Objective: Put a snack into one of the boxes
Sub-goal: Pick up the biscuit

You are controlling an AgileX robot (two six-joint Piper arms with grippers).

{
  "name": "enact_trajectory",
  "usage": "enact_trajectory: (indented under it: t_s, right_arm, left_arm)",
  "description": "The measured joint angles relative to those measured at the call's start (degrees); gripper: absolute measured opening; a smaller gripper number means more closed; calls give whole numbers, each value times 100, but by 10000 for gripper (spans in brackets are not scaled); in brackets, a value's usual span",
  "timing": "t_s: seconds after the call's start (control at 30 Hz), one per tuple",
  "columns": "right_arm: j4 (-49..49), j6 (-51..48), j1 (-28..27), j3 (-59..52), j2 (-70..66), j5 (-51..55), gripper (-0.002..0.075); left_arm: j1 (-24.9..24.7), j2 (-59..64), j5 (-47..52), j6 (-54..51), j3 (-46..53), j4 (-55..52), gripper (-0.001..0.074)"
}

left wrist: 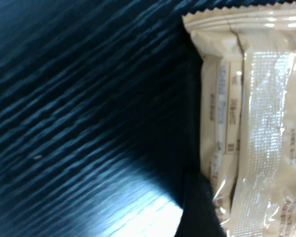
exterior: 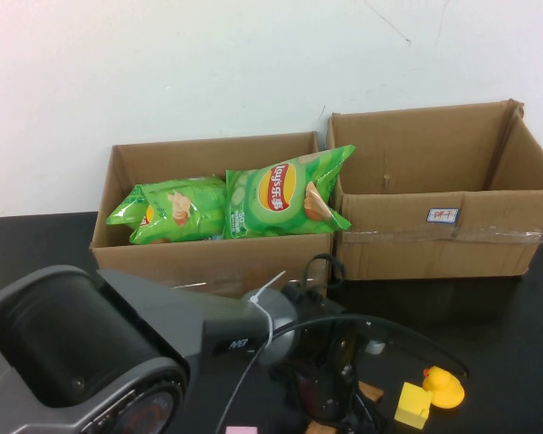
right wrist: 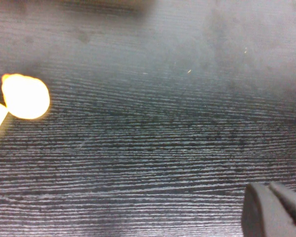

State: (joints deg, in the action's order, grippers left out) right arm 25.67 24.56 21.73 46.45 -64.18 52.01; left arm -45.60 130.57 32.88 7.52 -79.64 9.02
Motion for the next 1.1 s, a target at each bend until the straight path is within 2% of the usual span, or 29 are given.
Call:
enact_trajectory:
  t_s: [0.17,0.2,0.23,0.27,0.3,0.37,0.47,0.67,0.8,0.87,1.03,1.1]
  right_arm:
    - [0,0,0,0,0,0,1]
    - [0,0,0,0,0,0,1]
    - [0,0,0,0,0,0,1]
    - [0,0,0,0,0,0,1]
    - [0,0,0,0,0,0,1]
    - [0,0,0,0,0,0,1]
    - [0,0,0,0,0,0,1]
    - [0,-11,0,0,0,0,1]
    - [0,-11,0,0,0,-48,1]
    - [0,-11,0,0,0,-84,1]
    - [0,-11,0,0,0,-152,1]
    - [0,-23,0,0,0,-177,1]
  left_arm:
    - [0,-194,232,-1,9,-303,407]
    - [0,-258,295,-1,-8,-328,353]
    - [0,-331,371,-1,-51,-374,234]
    - [0,-391,448,-1,-101,-433,165]
    - [0,-474,558,-1,-188,-462,106]
    - [0,-622,754,-12,-388,-498,48]
    - [0,-799,1081,-23,-748,-555,13]
    - [0,-917,1549,-278,-1149,-290,9]
    - [-38,-805,1577,-522,-974,-135,106]
    - [-107,-684,1567,-575,-905,-135,212]
    - [-470,-273,1427,-624,-881,-622,533]
    - [-616,-104,1395,-542,-881,-995,620]
